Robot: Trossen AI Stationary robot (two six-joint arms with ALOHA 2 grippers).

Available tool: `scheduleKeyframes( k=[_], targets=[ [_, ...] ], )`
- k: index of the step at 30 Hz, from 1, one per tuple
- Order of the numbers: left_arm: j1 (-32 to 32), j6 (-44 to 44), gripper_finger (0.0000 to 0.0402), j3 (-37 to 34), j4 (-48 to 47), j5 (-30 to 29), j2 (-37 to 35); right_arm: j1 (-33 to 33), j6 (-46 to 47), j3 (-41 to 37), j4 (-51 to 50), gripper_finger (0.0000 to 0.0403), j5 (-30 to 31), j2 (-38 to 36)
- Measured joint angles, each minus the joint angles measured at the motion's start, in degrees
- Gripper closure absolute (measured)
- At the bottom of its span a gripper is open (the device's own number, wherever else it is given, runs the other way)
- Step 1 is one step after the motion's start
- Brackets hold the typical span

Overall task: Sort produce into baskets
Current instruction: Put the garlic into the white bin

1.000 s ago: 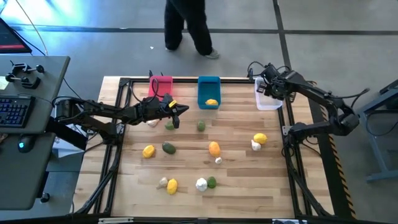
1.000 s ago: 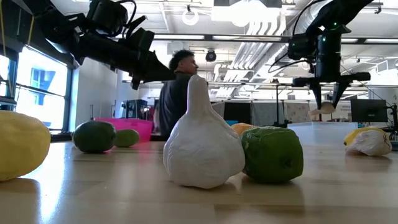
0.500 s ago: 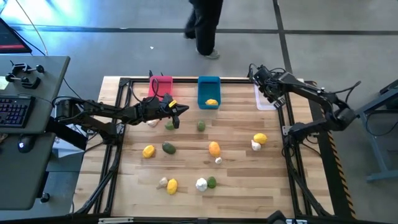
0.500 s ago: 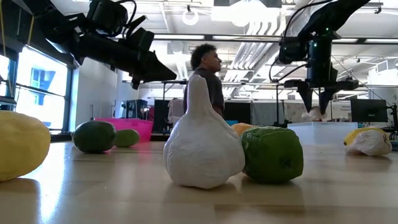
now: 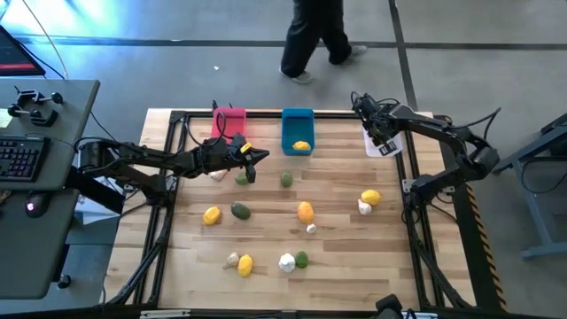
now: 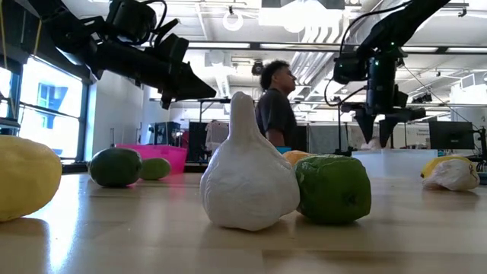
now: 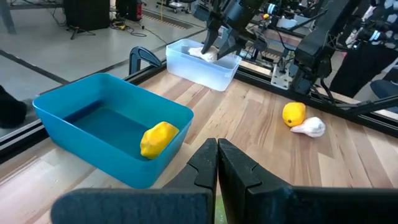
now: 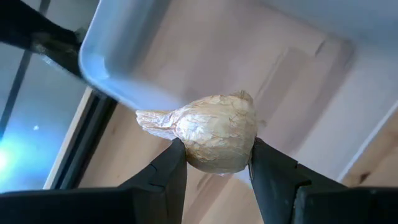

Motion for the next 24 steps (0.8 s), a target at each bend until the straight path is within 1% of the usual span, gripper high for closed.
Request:
scheduleKeyframes(
  k=[5,12,16,20,24],
  targets=[
    [-0.11,0.0,0.0401,0.0,0.0,0.0,0.0,-0.49,-3.24,0.0,-3.4,0.0263,0.49,0.01],
    [-0.11,0.49,0.0401,0.0,0.0,0.0,0.0,-0.49,-7.05,0.0,-3.9,0.0261,0.9,0.01],
    [-0.11,0.69,0.0401,0.0,0.0,0.0,0.0,-0.49,-9.3,0.0,-5.18,0.0245,0.84,0.01],
    [-0.09,1.59,0.0401,0.0,0.0,0.0,0.0,-0.49,-12.63,0.0,-5.5,0.022,0.39,0.01],
    [-0.09,1.77,0.0401,0.0,0.0,0.0,0.0,-0.49,-13.44,0.0,-6.3,0.0194,0.2,0.01]
  ],
)
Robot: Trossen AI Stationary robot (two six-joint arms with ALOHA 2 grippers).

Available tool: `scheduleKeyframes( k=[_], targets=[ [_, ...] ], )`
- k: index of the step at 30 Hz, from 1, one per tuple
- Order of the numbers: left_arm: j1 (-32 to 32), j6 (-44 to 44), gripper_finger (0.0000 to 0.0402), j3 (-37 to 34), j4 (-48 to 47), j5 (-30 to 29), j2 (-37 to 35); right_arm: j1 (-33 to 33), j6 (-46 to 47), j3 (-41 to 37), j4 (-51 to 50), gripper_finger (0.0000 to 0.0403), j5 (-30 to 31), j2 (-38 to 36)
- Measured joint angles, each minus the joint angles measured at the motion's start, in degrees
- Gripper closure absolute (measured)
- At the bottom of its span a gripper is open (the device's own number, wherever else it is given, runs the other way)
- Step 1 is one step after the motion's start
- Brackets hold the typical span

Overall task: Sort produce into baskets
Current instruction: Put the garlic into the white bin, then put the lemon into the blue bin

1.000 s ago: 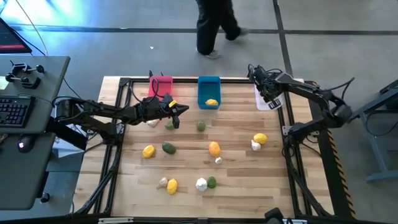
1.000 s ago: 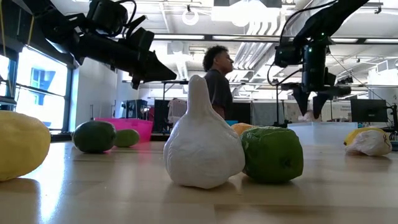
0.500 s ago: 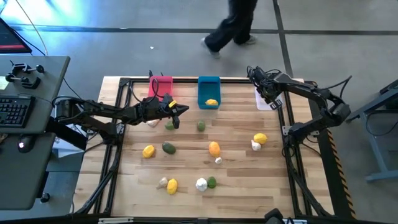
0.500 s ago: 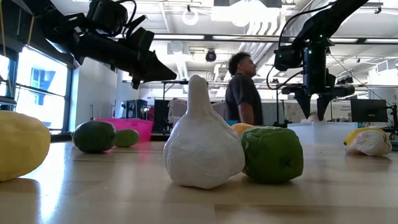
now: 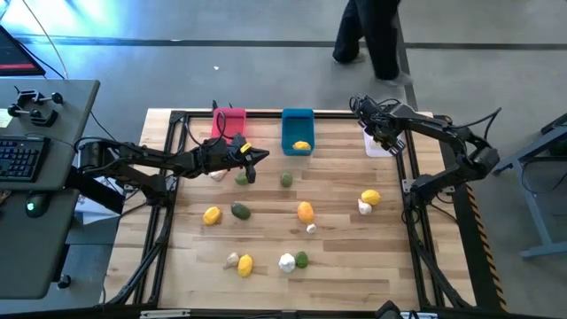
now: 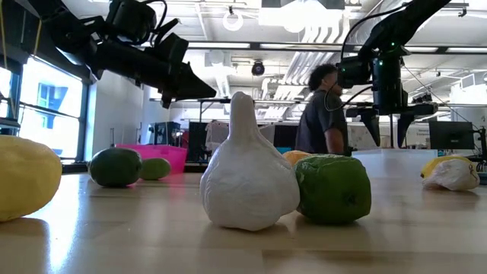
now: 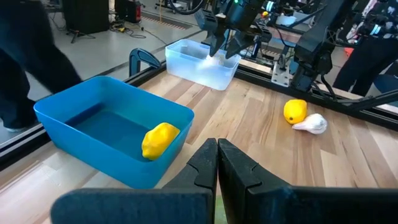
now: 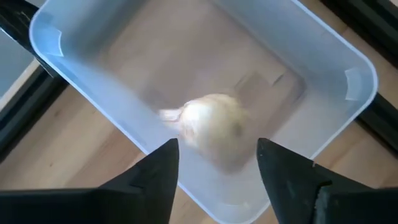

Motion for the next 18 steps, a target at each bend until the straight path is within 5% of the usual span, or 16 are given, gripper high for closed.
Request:
scheduleKeyframes(
  k=[12,18],
  targets=[
    [0.0,0.22,0.0401,0.0,0.0,0.0,0.0,0.1,-7.95,0.0,0.23,0.0173,-0.7,-0.15],
    [0.0,0.22,0.0402,0.0,-0.02,0.01,0.0,1.91,-15.99,0.0,2.37,0.0226,3.68,-3.55]
  ],
)
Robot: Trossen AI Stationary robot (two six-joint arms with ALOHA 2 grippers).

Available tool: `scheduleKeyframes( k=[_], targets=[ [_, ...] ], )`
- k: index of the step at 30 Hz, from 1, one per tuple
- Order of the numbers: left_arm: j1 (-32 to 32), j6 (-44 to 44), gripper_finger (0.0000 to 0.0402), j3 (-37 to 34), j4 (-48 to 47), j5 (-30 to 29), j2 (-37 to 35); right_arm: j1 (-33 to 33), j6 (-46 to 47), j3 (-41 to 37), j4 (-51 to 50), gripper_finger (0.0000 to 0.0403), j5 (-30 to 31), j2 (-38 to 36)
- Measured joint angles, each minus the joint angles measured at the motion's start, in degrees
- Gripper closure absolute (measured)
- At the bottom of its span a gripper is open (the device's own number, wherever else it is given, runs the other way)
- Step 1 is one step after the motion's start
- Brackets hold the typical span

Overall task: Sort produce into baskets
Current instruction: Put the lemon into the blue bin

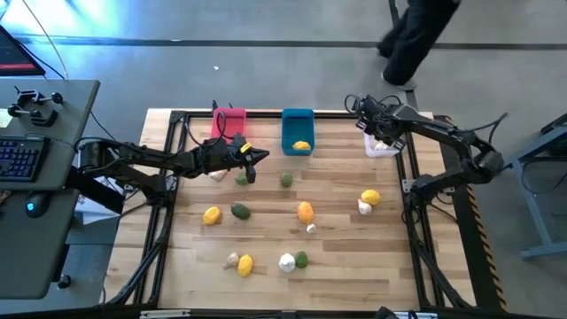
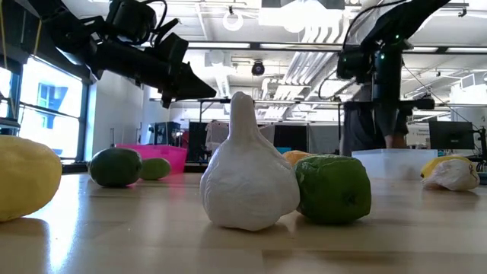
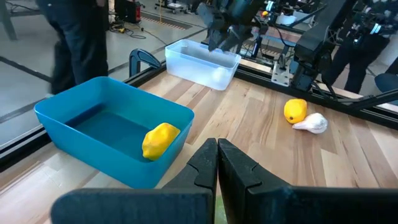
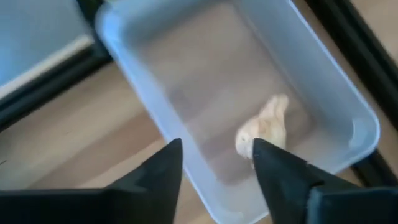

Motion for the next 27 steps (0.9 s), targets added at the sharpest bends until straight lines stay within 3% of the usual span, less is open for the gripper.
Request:
scheduleKeyframes(
  k=[9,12,18,27],
  targets=[
    [0.01,0.07,0.0402,0.0,0.0,0.01,0.0,5.08,-19.4,0.0,1.42,0.039,5.19,-7.0],
    [0.02,0.05,0.0401,0.0,0.01,0.01,0.0,8.47,-28.53,0.0,3.49,0.0389,4.86,-8.12],
    [0.02,0.07,0.0401,0.0,0.0,0.01,0.0,17.64,-36.6,-0.93,5.98,0.04,5.38,-8.82],
    [0.07,0.04,0.0401,0.0,0.01,0.02,0.0,27.42,-39.05,-15.91,38.71,0.0402,-3.76,-9.62]
  ],
)
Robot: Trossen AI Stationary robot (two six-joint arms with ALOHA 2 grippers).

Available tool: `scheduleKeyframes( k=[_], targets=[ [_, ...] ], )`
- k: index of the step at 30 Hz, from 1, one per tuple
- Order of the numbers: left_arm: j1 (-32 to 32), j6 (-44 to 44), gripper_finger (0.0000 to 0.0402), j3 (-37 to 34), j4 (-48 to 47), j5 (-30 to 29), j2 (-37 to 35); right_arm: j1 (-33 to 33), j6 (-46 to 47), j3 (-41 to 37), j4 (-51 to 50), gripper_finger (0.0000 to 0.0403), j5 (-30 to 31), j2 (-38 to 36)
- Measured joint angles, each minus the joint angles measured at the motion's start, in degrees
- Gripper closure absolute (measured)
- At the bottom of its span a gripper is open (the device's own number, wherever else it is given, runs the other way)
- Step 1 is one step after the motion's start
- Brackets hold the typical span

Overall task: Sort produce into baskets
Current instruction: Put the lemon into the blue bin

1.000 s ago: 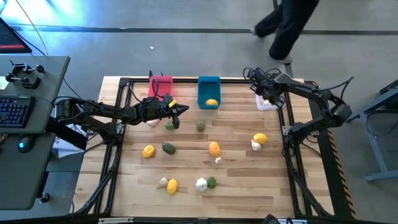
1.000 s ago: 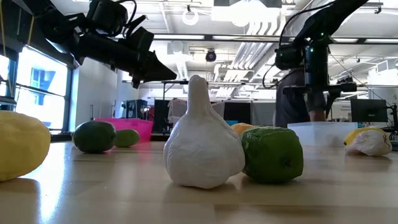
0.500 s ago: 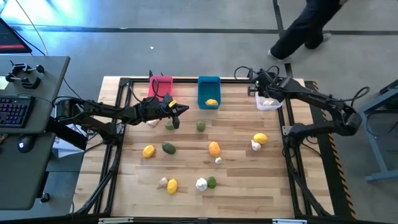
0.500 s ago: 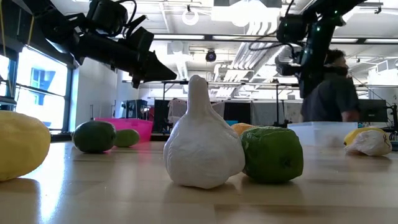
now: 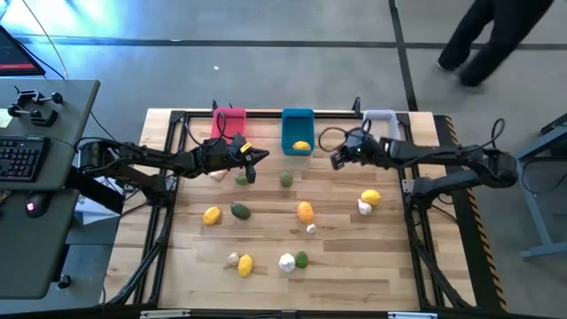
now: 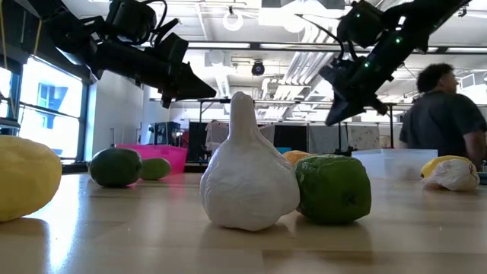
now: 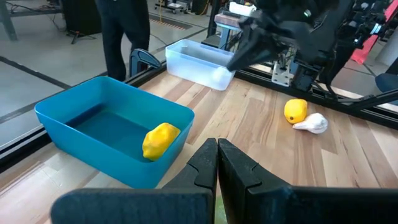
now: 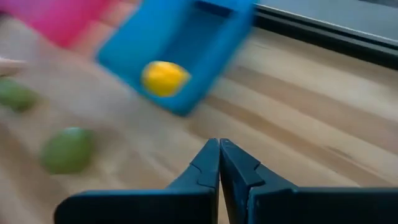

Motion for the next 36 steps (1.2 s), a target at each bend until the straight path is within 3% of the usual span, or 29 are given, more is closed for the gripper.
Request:
scheduleKeyframes(
  k=[8,14,27,36],
  targets=[
    [0.0,1.42,0.0402,0.0,-0.01,0.01,0.0,6.08,-0.02,-2.08,5.93,0.0403,-0.59,-0.02],
    [0.0,1.03,0.0402,0.0,-0.02,3.09,0.0,8.14,-0.5,-2.08,6.04,0.0403,-7.67,-0.02],
    [-0.48,1.42,0.0402,0.03,-1.35,4.92,-0.02,9.1,-5.93,-2.1,11.65,0.0403,-7.15,0.11],
    [-0.52,2.66,0.0401,0.04,-1.4,6.88,-0.02,9.01,-4.77,-2.11,14.87,0.0402,-6.12,0.11]
  ],
)
